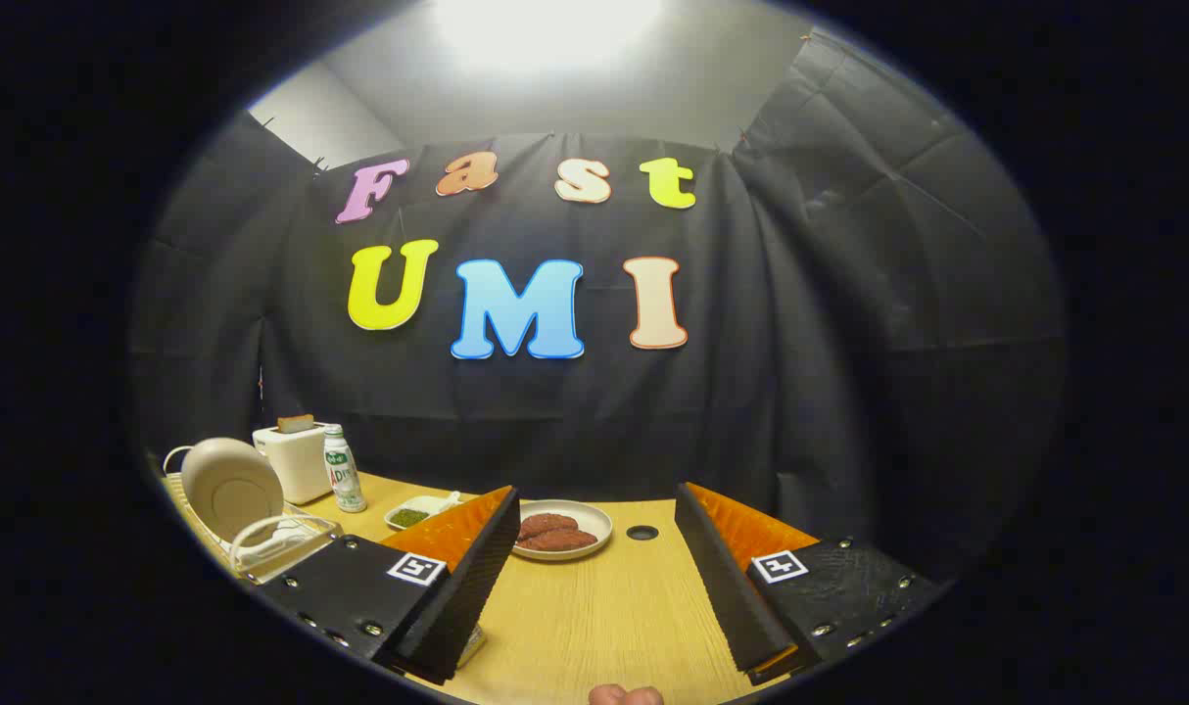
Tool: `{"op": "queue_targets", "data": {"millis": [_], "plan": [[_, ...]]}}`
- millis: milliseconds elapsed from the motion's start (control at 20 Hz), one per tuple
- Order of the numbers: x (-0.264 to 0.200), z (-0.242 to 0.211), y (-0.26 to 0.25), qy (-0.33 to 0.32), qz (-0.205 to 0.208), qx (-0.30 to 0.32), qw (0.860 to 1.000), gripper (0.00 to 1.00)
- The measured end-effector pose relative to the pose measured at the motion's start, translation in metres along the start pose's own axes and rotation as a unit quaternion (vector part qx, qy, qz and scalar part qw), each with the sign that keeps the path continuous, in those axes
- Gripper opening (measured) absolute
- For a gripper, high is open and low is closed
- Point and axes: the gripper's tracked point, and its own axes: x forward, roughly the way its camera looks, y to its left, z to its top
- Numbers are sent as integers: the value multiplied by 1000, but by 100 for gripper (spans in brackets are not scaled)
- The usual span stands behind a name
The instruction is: Take the plate from the dish rack, then take the spoon from the basket and place it into the plate.
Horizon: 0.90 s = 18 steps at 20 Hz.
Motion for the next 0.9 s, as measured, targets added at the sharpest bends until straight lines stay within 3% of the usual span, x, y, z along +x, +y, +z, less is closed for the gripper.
{"op": "queue_targets", "data": {"millis": [350, 900], "plan": [[-30, 83, 55, -10, -14, 11, 1000, 98], [-30, 114, 160, 9, -30, 11, 999, 98]]}}
